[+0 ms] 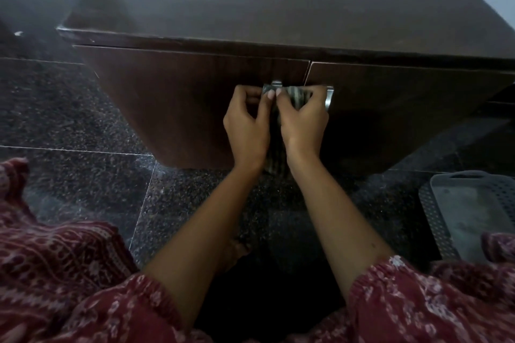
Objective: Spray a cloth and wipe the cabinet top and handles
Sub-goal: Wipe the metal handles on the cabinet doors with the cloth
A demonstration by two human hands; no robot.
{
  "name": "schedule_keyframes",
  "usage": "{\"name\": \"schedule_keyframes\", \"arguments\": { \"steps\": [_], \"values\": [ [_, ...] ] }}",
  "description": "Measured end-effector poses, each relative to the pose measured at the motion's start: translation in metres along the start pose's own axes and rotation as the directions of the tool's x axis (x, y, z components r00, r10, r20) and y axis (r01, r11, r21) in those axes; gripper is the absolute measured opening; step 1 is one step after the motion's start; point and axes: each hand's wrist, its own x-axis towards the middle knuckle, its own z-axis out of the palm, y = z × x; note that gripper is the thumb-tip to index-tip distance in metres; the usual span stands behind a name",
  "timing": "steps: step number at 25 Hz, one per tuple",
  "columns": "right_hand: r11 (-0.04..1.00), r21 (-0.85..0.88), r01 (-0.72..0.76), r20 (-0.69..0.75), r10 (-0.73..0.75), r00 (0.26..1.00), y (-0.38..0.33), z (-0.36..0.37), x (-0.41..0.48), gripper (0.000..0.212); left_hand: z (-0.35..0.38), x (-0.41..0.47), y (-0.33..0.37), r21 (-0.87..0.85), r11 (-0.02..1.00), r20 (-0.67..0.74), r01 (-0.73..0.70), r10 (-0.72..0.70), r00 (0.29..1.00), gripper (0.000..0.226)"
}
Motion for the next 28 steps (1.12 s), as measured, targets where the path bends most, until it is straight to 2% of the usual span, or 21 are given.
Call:
{"name": "schedule_keyframes", "arguments": {
  "steps": [4, 8, 13, 18, 23, 28],
  "values": [
    [0.998, -0.013, 0.061, 0.017, -0.061, 0.998, 0.004, 0.001, -0.001, 0.022, 0.0, 0.003, -0.003, 0.0, 1.0, 0.03, -0.013, 0.013, 0.999, 0.009],
    [0.996, 0.01, 0.092, 0.023, -0.092, 0.995, 0.019, 0.0, -0.011, 0.022, 0.003, -0.007, -0.012, -0.021, 1.0, -0.014, -0.023, 0.023, 1.0, 0.007],
    [0.997, -0.024, 0.073, 0.05, -0.071, 0.996, 0.033, 0.0, -0.022, 0.019, 0.004, -0.021, -0.024, -0.026, 1.0, -0.03, 0.014, -0.015, 0.999, 0.01],
    [0.982, 0.007, 0.187, 0.01, -0.187, 0.982, 0.03, -0.001, -0.012, 0.022, 0.008, -0.012, -0.015, -0.061, 0.997, -0.058, -0.056, 0.052, 0.997, 0.009],
    [0.978, 0.022, 0.209, 0.011, -0.209, 0.978, 0.037, 0.003, -0.01, 0.023, 0.012, -0.01, -0.021, -0.051, 0.995, -0.064, -0.09, 0.087, 0.994, 0.007],
    [0.973, -0.015, 0.231, 0.038, -0.23, 0.972, 0.049, 0.003, -0.018, 0.023, 0.013, -0.019, -0.033, -0.032, 0.998, -0.058, -0.051, 0.049, 0.997, 0.01]
  ]
}}
